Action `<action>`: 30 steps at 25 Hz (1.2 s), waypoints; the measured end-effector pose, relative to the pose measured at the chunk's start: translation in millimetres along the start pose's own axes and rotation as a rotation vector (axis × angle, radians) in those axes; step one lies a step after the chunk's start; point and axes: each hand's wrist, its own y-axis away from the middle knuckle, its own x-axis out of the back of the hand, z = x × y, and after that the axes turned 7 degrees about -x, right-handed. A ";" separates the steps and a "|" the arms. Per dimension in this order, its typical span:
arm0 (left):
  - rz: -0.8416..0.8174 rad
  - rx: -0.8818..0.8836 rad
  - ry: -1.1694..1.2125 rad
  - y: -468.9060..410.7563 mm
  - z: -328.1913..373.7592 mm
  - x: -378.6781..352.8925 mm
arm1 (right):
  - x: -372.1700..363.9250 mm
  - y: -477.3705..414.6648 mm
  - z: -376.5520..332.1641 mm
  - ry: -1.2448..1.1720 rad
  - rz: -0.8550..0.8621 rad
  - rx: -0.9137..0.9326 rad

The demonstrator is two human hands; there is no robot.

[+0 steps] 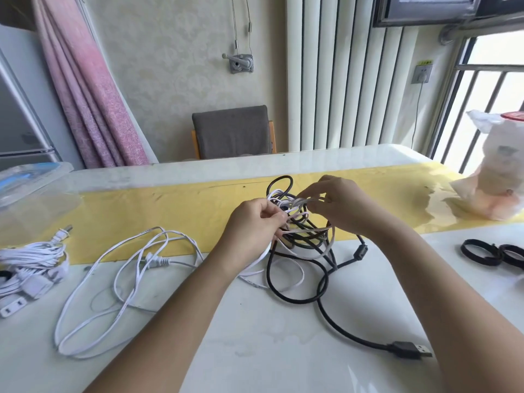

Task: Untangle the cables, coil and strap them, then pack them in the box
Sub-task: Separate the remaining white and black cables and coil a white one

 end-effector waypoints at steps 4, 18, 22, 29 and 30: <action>-0.012 0.254 0.082 -2.1 -4.6 -13.0 | -12.2 1.4 -4.0 0.056 -0.008 0.094; 0.265 -0.365 0.419 2.5 13.9 -2.3 | -33.0 14.4 -36.4 -0.294 0.460 0.212; 0.193 -0.430 0.488 3.6 8.6 -0.7 | -23.3 7.1 -21.5 -0.561 0.459 -0.093; -0.023 -0.089 0.499 12.6 21.6 -20.1 | -17.3 10.5 -24.4 -0.543 0.579 -0.107; -0.014 -0.056 0.492 10.8 20.6 -21.3 | -18.9 12.1 -27.1 -0.556 0.571 -0.089</action>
